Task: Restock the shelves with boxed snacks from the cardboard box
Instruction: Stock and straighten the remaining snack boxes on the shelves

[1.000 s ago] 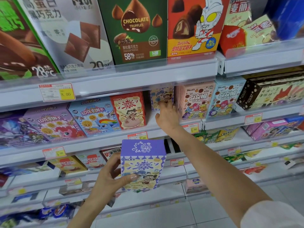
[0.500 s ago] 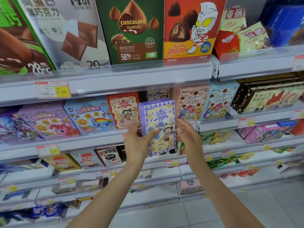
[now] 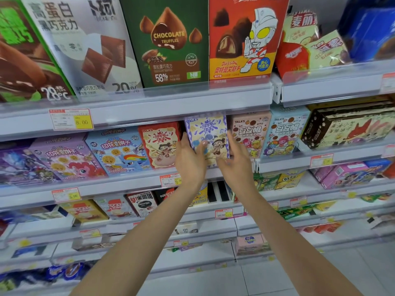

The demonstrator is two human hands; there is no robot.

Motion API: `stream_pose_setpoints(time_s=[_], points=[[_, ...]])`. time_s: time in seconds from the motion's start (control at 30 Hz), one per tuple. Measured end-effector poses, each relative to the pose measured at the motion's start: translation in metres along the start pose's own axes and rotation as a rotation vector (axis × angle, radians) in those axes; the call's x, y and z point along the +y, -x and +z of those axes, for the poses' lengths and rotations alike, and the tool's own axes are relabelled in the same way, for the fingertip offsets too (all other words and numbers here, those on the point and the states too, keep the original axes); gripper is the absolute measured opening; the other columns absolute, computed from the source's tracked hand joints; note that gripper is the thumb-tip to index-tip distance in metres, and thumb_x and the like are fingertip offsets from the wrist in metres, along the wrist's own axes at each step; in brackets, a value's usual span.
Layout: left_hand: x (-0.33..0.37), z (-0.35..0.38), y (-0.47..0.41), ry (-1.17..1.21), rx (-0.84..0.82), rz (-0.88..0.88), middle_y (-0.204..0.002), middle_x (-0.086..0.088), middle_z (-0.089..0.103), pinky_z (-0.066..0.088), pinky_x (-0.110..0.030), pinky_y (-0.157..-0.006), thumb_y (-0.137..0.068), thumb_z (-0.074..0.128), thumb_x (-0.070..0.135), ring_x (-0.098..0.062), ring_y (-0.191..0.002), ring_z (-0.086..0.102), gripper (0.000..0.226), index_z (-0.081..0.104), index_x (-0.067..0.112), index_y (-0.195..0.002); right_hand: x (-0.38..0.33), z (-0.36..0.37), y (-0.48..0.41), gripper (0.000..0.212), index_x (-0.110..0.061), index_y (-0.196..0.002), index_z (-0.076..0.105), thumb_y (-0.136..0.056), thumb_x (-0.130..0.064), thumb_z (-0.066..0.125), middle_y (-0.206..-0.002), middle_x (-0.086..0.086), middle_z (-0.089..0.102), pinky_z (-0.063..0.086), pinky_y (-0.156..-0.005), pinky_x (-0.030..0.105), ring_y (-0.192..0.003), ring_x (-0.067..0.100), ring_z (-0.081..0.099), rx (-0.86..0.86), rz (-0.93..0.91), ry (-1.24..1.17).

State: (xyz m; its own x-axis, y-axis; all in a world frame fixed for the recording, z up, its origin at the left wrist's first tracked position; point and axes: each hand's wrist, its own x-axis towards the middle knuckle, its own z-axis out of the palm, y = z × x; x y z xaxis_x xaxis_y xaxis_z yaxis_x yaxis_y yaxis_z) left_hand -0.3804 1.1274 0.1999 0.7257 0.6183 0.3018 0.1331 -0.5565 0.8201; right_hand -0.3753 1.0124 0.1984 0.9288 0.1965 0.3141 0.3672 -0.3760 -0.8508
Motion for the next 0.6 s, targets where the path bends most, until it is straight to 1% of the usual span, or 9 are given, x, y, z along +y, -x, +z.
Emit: stream_pose_setpoints(time_s=[0.07, 0.1, 0.13, 0.2, 0.27, 0.3, 0.43, 0.5, 0.6], points=[[0.002, 0.001, -0.005, 0.013, 0.008, 0.011, -0.13, -0.009, 0.052, 0.039, -0.027, -0.081, -0.091, 0.056, 0.038, -0.025, -0.116, 0.05, 0.055, 0.044, 0.009, -0.136, -0.002, 0.001, -0.003, 0.073, -0.026, -0.149, 0.019, -0.09, -0.011, 0.058, -0.129, 0.009, 0.04, 0.047, -0.088, 0.028, -0.081, 0.0, 0.047, 0.0, 0.004, 0.005], [0.002, 0.002, -0.007, 0.014, 0.005, 0.017, -0.128, -0.009, 0.052, 0.038, -0.028, -0.081, -0.091, 0.057, 0.036, -0.024, -0.114, 0.05, 0.053, 0.045, 0.009, -0.134, -0.001, 0.003, -0.004, 0.073, -0.025, -0.149, 0.018, -0.09, -0.011, 0.058, -0.129, 0.011, 0.039, 0.046, -0.091, 0.029, -0.089, 0.004, 0.049, 0.003, 0.007, 0.009], [0.002, 0.004, -0.008, 0.015, -0.005, 0.016, -0.127, -0.01, 0.052, 0.04, -0.03, -0.083, -0.09, 0.058, 0.034, -0.025, -0.113, 0.05, 0.052, 0.045, 0.008, -0.134, 0.0, 0.004, -0.004, 0.074, -0.023, -0.149, 0.017, -0.09, -0.011, 0.059, -0.132, 0.013, 0.038, 0.043, -0.096, 0.029, -0.103, 0.012, 0.05, 0.005, 0.009, 0.011], [0.001, 0.008, -0.011, 0.019, -0.033, 0.003, -0.127, -0.014, 0.048, 0.042, -0.036, -0.089, -0.09, 0.058, 0.03, -0.028, -0.112, 0.049, 0.054, 0.043, 0.005, -0.135, 0.004, 0.008, -0.002, 0.074, -0.019, -0.15, 0.015, -0.09, -0.011, 0.059, -0.139, 0.014, 0.033, 0.037, -0.102, 0.025, -0.123, 0.023, 0.043, 0.002, 0.004, 0.024], [0.001, 0.014, -0.013, 0.013, -0.04, 0.005, -0.126, -0.016, 0.048, 0.041, -0.039, -0.09, -0.091, 0.056, 0.027, -0.031, -0.111, 0.049, 0.052, 0.042, 0.002, -0.135, 0.009, 0.011, 0.002, 0.073, -0.014, -0.149, 0.017, -0.09, -0.01, 0.059, -0.141, 0.014, 0.032, 0.033, -0.093, 0.012, -0.124, 0.023, 0.043, 0.012, -0.018, 0.055], [0.001, 0.017, -0.015, 0.018, -0.04, 0.009, -0.124, -0.016, 0.048, 0.041, -0.037, -0.089, -0.092, 0.056, 0.026, -0.031, -0.11, 0.049, 0.05, 0.043, 0.001, -0.134, 0.011, 0.011, 0.003, 0.072, -0.013, -0.149, 0.019, -0.089, -0.009, 0.059, -0.141, 0.012, 0.032, 0.03, -0.088, 0.008, -0.122, 0.022, 0.044, 0.022, -0.024, 0.065], [0.002, 0.024, -0.018, 0.052, -0.02, -0.009, -0.119, -0.016, 0.05, 0.032, -0.023, -0.074, -0.094, 0.054, 0.02, -0.029, -0.106, 0.049, 0.038, 0.048, -0.001, -0.125, 0.016, 0.011, 0.003, 0.065, -0.012, -0.147, 0.027, -0.089, -0.007, 0.058, -0.143, 0.008, 0.032, 0.024, -0.09, 0.004, -0.128, 0.018, 0.039, 0.03, -0.017, 0.063], [0.002, 0.026, -0.017, 0.091, -0.013, -0.015, -0.123, -0.015, 0.048, 0.034, -0.022, -0.08, -0.094, 0.053, 0.018, -0.026, -0.11, 0.048, 0.041, 0.045, 0.0, -0.129, 0.017, 0.012, 0.004, 0.062, -0.011, -0.145, 0.03, -0.089, -0.007, 0.057, -0.144, 0.008, 0.031, 0.026, -0.092, 0.006, -0.129, 0.018, 0.039, 0.014, -0.011, 0.067], [0.002, 0.031, -0.017, 0.123, -0.001, -0.021, -0.129, -0.015, 0.044, 0.039, -0.03, -0.093, -0.095, 0.052, 0.014, -0.027, -0.115, 0.047, 0.044, 0.04, 0.0, -0.135, 0.019, 0.013, 0.008, 0.056, -0.011, -0.142, 0.038, -0.089, -0.006, 0.057, -0.14, 0.007, 0.035, 0.03, -0.092, 0.01, -0.123, 0.019, 0.044, 0.009, -0.003, 0.057]])
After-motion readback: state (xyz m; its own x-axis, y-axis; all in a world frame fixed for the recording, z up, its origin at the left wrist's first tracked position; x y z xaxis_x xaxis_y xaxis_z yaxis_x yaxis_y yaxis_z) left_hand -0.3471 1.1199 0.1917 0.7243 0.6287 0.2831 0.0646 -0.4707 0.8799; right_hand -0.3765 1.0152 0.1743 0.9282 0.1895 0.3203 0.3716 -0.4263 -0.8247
